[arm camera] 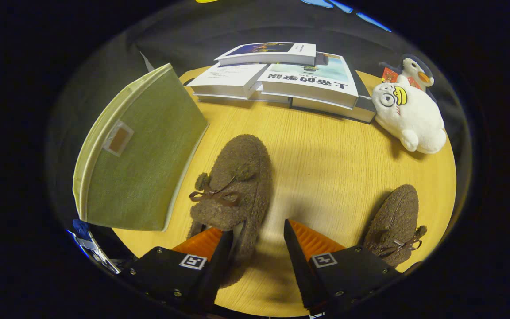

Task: Open the storage box then place both shoes into the box .Put the left shoe in first, then the right shoe, with the right side of both shoes facing outward in a uniform manner.

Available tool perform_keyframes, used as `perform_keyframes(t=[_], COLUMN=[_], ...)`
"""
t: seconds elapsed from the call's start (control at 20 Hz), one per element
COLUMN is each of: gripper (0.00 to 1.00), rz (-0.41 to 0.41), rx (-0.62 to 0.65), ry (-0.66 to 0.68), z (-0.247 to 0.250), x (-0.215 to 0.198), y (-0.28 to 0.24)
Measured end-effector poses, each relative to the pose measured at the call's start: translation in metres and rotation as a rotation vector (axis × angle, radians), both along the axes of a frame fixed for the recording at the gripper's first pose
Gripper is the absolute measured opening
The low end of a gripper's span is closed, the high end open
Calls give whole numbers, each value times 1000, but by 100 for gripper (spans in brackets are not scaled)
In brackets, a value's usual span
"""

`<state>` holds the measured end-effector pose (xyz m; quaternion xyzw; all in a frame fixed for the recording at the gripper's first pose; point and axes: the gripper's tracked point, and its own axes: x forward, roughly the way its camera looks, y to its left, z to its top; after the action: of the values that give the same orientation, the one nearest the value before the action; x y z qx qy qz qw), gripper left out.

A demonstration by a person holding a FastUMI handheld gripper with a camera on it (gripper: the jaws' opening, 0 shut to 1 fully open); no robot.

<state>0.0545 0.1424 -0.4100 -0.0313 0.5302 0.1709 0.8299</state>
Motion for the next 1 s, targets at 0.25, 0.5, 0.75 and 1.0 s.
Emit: perform_keyframes(t=[0.25,0.5,0.75,1.0], gripper=[4,0,0,0], rz=[-23,-47,-56,-60], rx=[17,49,84,103], ry=[63,108,97,61], z=[-6,10,60,118], x=[1,-2,-2,4], y=[12,15,17,27])
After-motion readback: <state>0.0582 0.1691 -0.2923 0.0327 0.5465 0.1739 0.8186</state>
